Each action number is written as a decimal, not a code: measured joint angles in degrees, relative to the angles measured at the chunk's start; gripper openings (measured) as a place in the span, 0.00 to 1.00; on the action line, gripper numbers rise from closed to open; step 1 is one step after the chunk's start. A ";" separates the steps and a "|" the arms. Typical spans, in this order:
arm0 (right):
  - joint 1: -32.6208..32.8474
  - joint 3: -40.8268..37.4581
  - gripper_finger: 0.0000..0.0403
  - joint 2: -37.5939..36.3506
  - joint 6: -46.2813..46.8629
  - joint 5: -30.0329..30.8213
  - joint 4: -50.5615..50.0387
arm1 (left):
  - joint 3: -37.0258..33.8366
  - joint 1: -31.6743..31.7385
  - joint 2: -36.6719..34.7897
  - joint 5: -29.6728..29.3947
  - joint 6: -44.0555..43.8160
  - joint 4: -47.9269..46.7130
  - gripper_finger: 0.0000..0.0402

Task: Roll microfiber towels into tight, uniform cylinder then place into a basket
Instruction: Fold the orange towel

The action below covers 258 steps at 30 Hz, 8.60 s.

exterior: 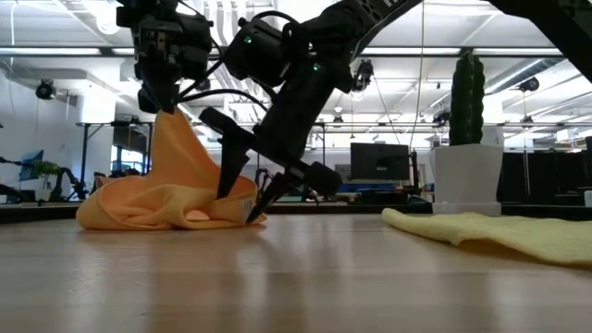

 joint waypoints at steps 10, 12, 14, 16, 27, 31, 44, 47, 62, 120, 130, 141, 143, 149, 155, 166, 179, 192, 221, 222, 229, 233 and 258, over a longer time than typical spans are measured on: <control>-0.63 0.32 0.37 -0.14 -2.54 -0.30 0.57 | 0.02 0.00 0.00 -0.02 -0.07 -0.24 0.00; -0.68 0.28 0.36 -0.14 -2.58 -0.46 0.54 | -0.04 0.00 0.00 -0.04 -0.07 -0.26 0.00; -0.68 0.15 0.34 -0.14 -2.71 -0.46 0.53 | -0.06 0.00 0.00 -0.04 -0.09 -0.23 0.00; -0.66 0.05 0.33 -0.14 -2.71 -0.46 0.55 | -0.07 0.00 0.00 -0.04 -0.15 -0.24 0.00; -0.39 -0.12 0.40 0.69 -1.43 -1.84 3.08 | -0.09 0.00 0.00 -0.11 -0.17 -0.16 0.00; -0.37 -0.30 0.41 0.71 -1.51 -0.42 3.06 | -0.11 0.00 0.00 -0.11 -0.17 -0.24 0.00; -0.26 -0.30 0.25 0.71 -3.53 -1.26 3.06 | -0.11 0.00 0.00 -0.12 -0.09 -0.30 0.00; -0.22 -0.30 0.22 0.71 -5.48 -1.56 3.04 | -0.11 0.00 0.00 -0.13 -0.09 -0.31 0.00; -0.26 -0.32 0.02 -2.84 -20.21 -0.16 -10.58 | 0.46 0.00 0.00 -0.15 -0.50 -1.95 0.00; -9.66 39.11 0.02 -24.07 -111.06 31.96 -48.56 | 48.22 2.14 4.77 -31.24 13.09 -8.70 0.00; -4.83 35.57 0.02 -24.81 -98.37 5.53 -54.01 | 41.50 0.67 -3.69 -10.43 1.42 -21.57 0.00; 3.11 18.92 0.02 -23.03 -93.64 -10.01 -47.93 | 13.06 -7.88 -19.28 2.92 -13.20 -21.91 0.00; 3.71 16.80 0.02 -23.12 -92.09 -12.10 -46.01 | 9.39 -8.88 -21.85 4.88 -15.89 -22.65 0.00; 3.33 14.77 0.02 -23.33 -90.99 -16.87 -40.99 | 2.89 -9.99 -26.45 7.20 -20.66 -22.08 0.00; 2.60 15.57 0.02 -23.33 -91.89 -17.24 -39.45 | 2.81 -9.99 -27.03 7.29 -21.43 -21.30 0.00; -2.25 21.09 0.02 -23.38 -90.19 -12.80 -36.34 | 3.31 -9.97 -26.40 11.39 -22.94 19.32 0.00; -8.28 30.99 0.02 -23.40 -90.95 -11.49 -35.85 | 3.32 -9.94 -14.99 15.55 -11.74 31.17 0.24; -8.26 32.23 0.02 -23.40 -89.12 -11.56 -40.70 | 1.23 -9.75 -5.69 22.43 11.19 17.87 0.54; -7.89 32.23 0.02 -23.46 -85.55 -12.59 -40.68 | -21.41 -5.70 -0.87 19.70 14.71 55.15 0.54; -7.85 32.23 0.02 -23.46 -85.55 -12.58 -40.69 | -21.53 -5.70 -0.52 20.16 14.55 55.79 0.54; -7.22 32.23 0.02 -23.49 -84.48 -12.56 -40.68 | -21.66 -5.88 2.71 23.45 14.45 55.19 0.54; -7.21 32.23 0.02 -23.49 -83.85 -12.55 -40.68 | -21.62 -5.95 3.49 24.12 14.45 55.24 0.54; -7.23 32.21 0.02 -23.49 -83.43 -12.52 -40.65 | -24.51 -6.14 2.97 27.02 14.47 54.79 0.52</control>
